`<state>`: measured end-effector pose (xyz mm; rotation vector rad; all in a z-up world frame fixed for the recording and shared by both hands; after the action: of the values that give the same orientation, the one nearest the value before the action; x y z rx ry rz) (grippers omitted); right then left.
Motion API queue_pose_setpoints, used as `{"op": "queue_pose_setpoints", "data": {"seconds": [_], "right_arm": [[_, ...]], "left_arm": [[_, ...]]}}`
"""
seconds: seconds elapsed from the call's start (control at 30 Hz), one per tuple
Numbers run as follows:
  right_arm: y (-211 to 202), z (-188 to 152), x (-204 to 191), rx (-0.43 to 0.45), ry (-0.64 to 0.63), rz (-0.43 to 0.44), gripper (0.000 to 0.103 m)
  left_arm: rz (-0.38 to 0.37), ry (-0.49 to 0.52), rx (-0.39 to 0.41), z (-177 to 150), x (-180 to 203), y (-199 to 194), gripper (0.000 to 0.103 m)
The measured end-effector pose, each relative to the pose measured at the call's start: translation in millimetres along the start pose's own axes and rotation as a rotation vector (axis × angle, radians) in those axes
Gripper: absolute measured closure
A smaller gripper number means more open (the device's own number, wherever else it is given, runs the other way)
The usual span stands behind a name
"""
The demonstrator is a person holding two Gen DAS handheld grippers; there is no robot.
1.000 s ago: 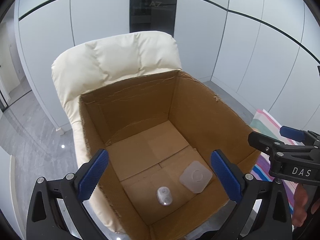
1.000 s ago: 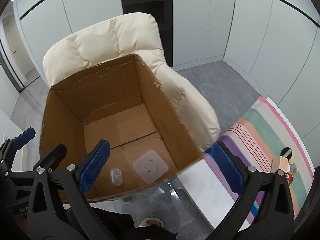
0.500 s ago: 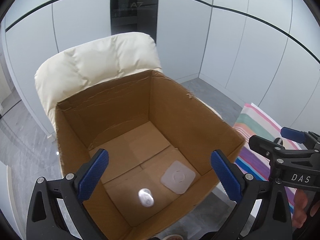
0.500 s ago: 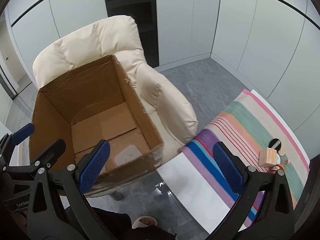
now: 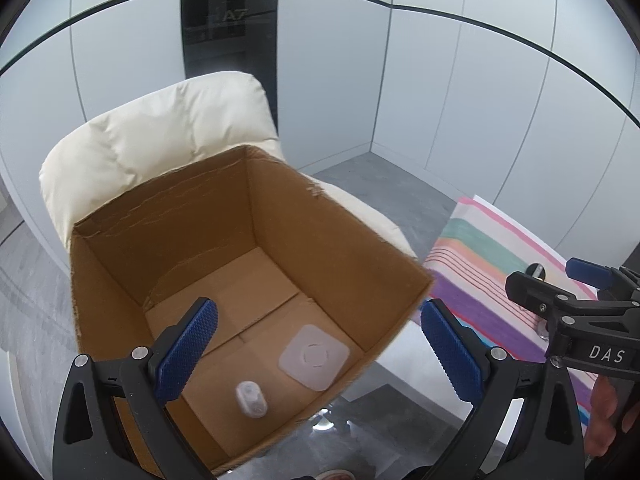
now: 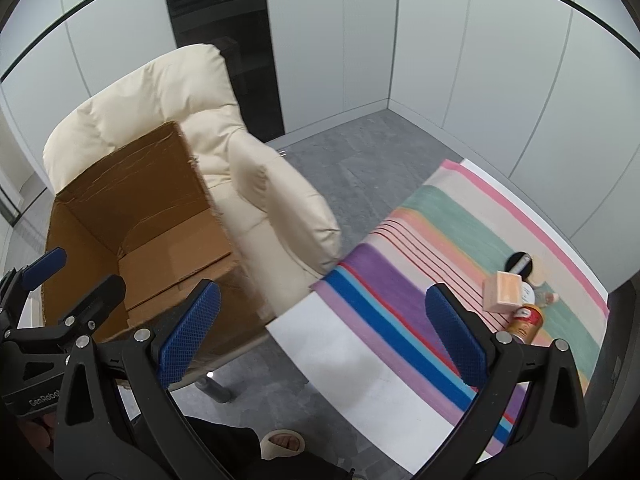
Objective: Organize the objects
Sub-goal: 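Move both grippers back from the box toward the table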
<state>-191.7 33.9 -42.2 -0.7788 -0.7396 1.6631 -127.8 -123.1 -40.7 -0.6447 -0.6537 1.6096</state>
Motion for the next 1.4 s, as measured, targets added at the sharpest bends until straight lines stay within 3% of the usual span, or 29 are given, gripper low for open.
{"op": "queue_pose_setpoints", "data": {"seconds": [1.4], "right_arm": [[-49.7, -44.3, 173.1, 0.026, 0.257, -0.172, 0.0]], "left_arm": [[-0.19, 0.18, 0.002, 6.4, 150.1, 6.8, 0.001]]}}
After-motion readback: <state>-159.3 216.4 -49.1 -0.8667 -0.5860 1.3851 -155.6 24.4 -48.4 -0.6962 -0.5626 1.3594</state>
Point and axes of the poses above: each gripper's, at about its wrist camera, not at the fingertips, and y roughly the way its jaws point, x to its right, z to its top, the point moved 4 cm from there along y, roughly the way its jaws point, and after that the axes turned 8 degrees about y, right-handed, at the moved point
